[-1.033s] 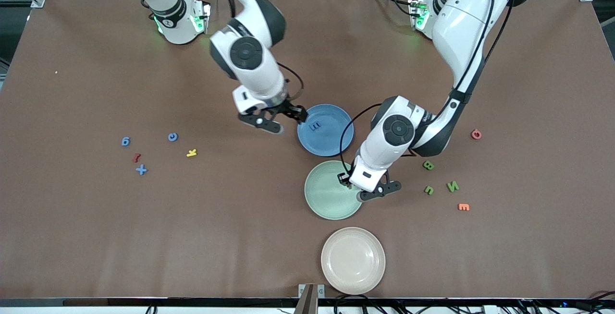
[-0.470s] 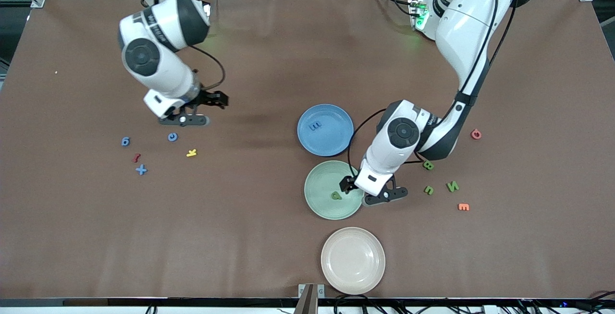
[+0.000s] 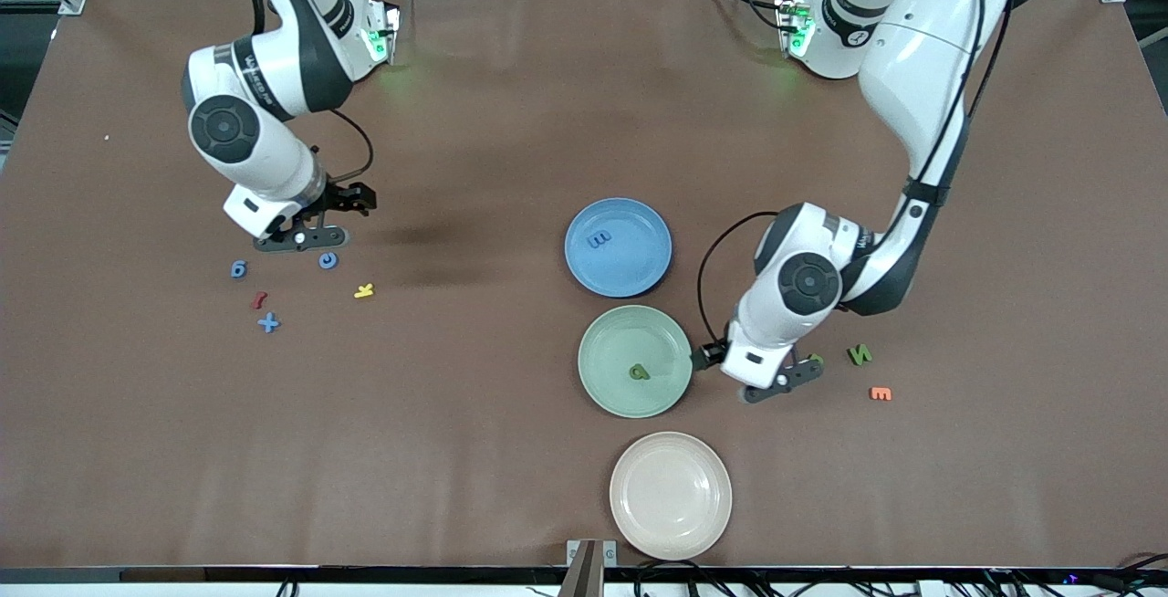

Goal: Sort letters by color into matching plates
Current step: 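Grasp the blue c with the right gripper while the left gripper grasps green B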

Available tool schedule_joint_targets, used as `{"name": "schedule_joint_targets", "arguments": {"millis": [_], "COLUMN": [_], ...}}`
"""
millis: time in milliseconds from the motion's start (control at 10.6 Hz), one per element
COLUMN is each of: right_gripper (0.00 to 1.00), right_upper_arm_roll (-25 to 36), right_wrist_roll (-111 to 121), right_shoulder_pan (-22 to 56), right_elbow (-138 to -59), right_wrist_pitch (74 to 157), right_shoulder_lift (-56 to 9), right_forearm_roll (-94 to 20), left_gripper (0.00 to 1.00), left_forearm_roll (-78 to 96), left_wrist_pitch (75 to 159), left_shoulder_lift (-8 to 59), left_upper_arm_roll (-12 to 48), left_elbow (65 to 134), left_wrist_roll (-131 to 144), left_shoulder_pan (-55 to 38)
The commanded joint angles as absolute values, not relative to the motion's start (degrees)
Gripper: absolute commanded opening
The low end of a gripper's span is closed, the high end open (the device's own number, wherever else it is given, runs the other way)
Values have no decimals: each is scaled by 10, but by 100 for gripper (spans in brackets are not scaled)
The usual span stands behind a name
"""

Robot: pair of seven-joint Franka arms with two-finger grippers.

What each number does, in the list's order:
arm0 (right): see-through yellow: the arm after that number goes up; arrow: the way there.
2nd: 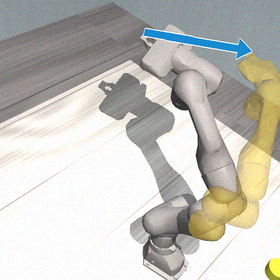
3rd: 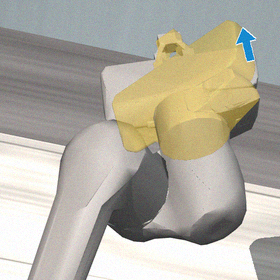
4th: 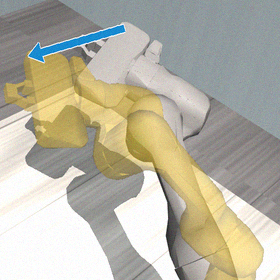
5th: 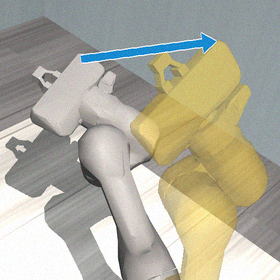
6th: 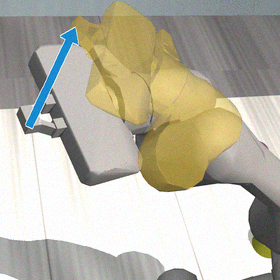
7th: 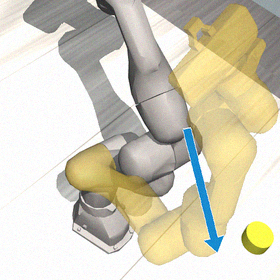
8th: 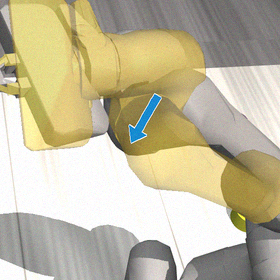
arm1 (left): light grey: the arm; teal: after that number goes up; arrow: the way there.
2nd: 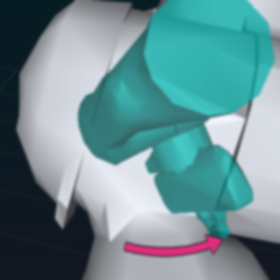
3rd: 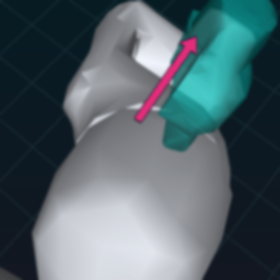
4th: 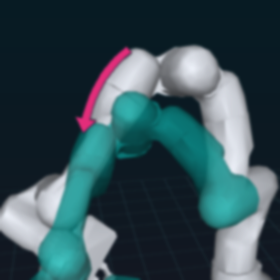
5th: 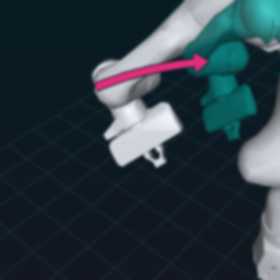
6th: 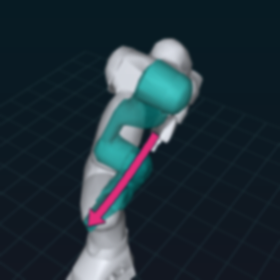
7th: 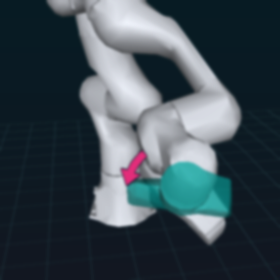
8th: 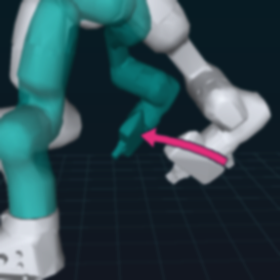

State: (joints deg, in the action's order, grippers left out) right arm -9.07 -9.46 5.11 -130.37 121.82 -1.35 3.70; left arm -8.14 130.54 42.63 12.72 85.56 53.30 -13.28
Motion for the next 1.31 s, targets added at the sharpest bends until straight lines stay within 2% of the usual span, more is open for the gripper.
{"name": "schedule_joint_targets", "arguments": {"millis": [0, 188, 376, 751, 1221], "right_gripper": [100, 100, 100, 96, 83], "right_upper_arm_roll": [-43, -29, -24, -5, 3], "right_wrist_roll": [-21, 2, 7, 8, 6], "right_shoulder_pan": [40, 33, 28, 26, 25], "right_elbow": [-1408, -1452, -1459, -1453, -1432], "right_wrist_pitch": [1362, 1472, 1544, 1614, 1614], "right_shoulder_lift": [5, -20, -65, -127, -162], "right_forearm_roll": [47, 47, 47, 48, 46], "left_gripper": [100, 100, 100, 100, 100], "left_forearm_roll": [-90, -95, -96, -95, -95], "left_wrist_pitch": [1279, 1277, 1289, 1402, 1431], "left_shoulder_lift": [404, 371, 329, 284, 286], "left_upper_arm_roll": [127, 128, 131, 132, 127], "left_elbow": [879, 921, 979, 1111, 1144], "left_wrist_roll": [728, 731, 703, 704, 751], "left_shoulder_pan": [-127, -91, -58, -27, -4]}}
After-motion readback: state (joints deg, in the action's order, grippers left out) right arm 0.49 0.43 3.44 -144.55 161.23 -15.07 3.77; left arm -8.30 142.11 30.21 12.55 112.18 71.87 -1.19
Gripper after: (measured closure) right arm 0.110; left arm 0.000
